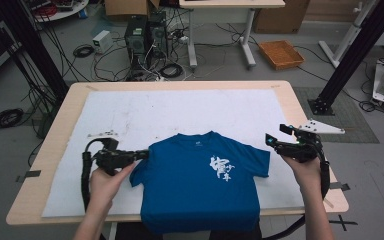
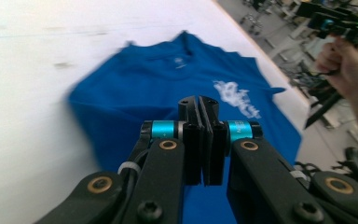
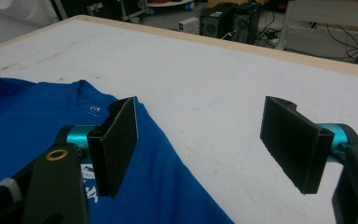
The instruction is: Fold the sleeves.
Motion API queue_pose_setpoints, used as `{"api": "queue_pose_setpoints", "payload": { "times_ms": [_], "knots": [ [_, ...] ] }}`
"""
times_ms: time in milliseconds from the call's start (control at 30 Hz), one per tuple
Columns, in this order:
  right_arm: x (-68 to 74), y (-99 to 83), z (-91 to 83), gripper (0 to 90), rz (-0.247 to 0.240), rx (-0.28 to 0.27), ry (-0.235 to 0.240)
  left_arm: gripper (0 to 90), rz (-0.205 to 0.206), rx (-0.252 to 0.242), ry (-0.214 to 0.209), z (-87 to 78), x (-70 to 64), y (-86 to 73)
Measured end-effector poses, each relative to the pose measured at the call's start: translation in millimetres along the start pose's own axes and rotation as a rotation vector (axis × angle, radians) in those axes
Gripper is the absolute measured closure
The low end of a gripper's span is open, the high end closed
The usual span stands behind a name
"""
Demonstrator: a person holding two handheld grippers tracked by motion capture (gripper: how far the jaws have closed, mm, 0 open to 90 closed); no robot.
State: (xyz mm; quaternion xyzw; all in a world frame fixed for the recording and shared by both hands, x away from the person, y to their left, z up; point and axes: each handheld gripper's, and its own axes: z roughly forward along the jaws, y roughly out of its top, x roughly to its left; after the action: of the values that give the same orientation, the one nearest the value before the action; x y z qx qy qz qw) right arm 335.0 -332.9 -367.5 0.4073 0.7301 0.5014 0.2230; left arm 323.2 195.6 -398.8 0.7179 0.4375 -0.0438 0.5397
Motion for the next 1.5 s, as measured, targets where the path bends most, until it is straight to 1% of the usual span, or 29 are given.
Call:
{"api": "queue_pose_setpoints", "payload": {
  "times_ms": [100,133,167,200,300,467,533,600,633,667,700,733,800,833,867,900,933,967,1000,1033,1067,1100,1133,1167,1200,1267,1333,1400,1500],
  "knots": [
    [-0.2,0.8,-2.1,27.2,0.000,-0.002,-0.004,88.2,-0.003,0.031,-0.020,24.7,-11.4,1.8],
    [-0.8,1.0,-3.1,27.2,0.001,-0.007,-0.005,88.2,0.003,0.042,-0.025,32.4,-13.8,2.0],
    [-0.8,1.0,-3.1,27.2,0.001,-0.007,-0.005,88.2,0.002,0.048,-0.022,39.2,-16.6,1.9],
    [-1.6,0.9,-3.5,27.2,-0.003,-0.008,-0.007,88.2,0.010,0.056,-0.018,45.7,-18.2,1.7],
    [-1.6,0.5,-3.0,27.2,-0.003,-0.002,-0.008,88.2,0.005,0.069,-0.022,63.7,-21.2,0.8],
    [-2.4,-1.2,-0.5,27.2,-0.002,0.008,-0.012,88.2,0.002,0.089,-0.032,84.0,-23.4,-0.4],
    [-2.8,-2.1,0.7,27.2,0.000,0.011,-0.013,88.2,0.015,0.102,-0.040,89.9,-24.7,-1.1],
    [-3.2,-3.1,1.7,27.2,0.002,0.018,-0.015,87.9,0.051,0.098,-0.050,93.4,-26.5,-1.9],
    [-3.9,-4.2,2.9,27.2,0.005,0.023,-0.017,70.0,0.056,0.098,-0.050,94.1,-27.0,-1.8],
    [-3.9,-4.2,2.9,27.2,0.005,0.023,-0.017,70.0,0.061,0.088,-0.052,94.0,-27.1,-1.1],
    [-5.1,-5.3,3.7,27.2,0.018,0.032,-0.028,58.4,0.075,0.075,-0.050,92.8,-27.4,-0.9],
    [-5.1,-5.3,3.7,27.2,0.018,0.032,-0.028,58.4,0.094,0.053,-0.035,90.2,-28.9,-0.5],
    [-6.6,-6.7,3.7,29.1,0.039,0.038,-0.030,48.1,0.148,0.020,-0.009,81.1,-30.0,0.5],
    [-8.9,-8.6,3.3,35.7,0.056,0.048,-0.036,46.5,0.202,-0.014,0.020,68.4,-29.7,0.7],
    [-10.5,-9.9,3.4,37.4,0.067,0.055,-0.036,45.9,0.202,-0.014,0.020,68.4,-29.7,0.7],
    [-12.5,-11.3,3.7,40.2,0.076,0.063,-0.032,44.1,0.232,-0.033,0.045,61.0,-29.3,0.6],
    [-12.5,-11.3,3.7,40.2,0.076,0.063,-0.032,44.1,0.258,-0.050,0.073,53.3,-28.7,0.3],
    [-16.8,-15.1,5.1,46.9,0.104,0.090,-0.025,43.1,0.301,-0.079,0.121,35.0,-23.8,-0.9],
    [-16.8,-15.1,5.1,46.9,0.104,0.090,-0.025,42.9,0.301,-0.079,0.121,35.0,-23.8,-0.9],
    [-20.9,-20.1,8.1,51.1,0.127,0.120,-0.032,42.7,0.309,-0.088,0.130,28.8,-21.3,-1.5],
    [-23.9,-23.5,10.5,52.5,0.144,0.148,-0.027,42.1,0.315,-0.103,0.151,18.6,-16.6,-3.2],
    [-23.9,-23.5,10.5,52.5,0.144,0.148,-0.027,42.1,0.314,-0.111,0.165,12.8,-13.4,-4.1],
    [-25.1,-25.7,12.2,53.2,0.155,0.160,-0.026,41.9,0.304,-0.121,0.180,5.2,-9.0,-5.8],
    [-28.7,-31.7,17.5,55.6,0.173,0.203,-0.028,41.9,0.303,-0.133,0.194,-2.4,-4.1,-7.2],
    [-28.7,-31.7,17.5,55.6,0.173,0.203,-0.028,41.9,0.296,-0.146,0.203,-9.4,0.6,-8.5],
    [-31.0,-37.5,23.1,58.8,0.194,0.234,-0.037,41.8,0.271,-0.166,0.215,-22.2,10.5,-10.3],
    [-33.6,-43.3,28.6,61.4,0.215,0.267,-0.042,41.9,0.256,-0.176,0.229,-29.8,16.3,-11.7],
    [-36.1,-49.4,33.8,63.5,0.232,0.297,-0.042,41.8,0.240,-0.190,0.230,-35.6,21.5,-13.3],
    [-38.2,-54.9,38.2,65.8,0.245,0.311,-0.030,41.9,0.220,-0.196,0.232,-39.0,26.4,-14.7]
  ]
}}
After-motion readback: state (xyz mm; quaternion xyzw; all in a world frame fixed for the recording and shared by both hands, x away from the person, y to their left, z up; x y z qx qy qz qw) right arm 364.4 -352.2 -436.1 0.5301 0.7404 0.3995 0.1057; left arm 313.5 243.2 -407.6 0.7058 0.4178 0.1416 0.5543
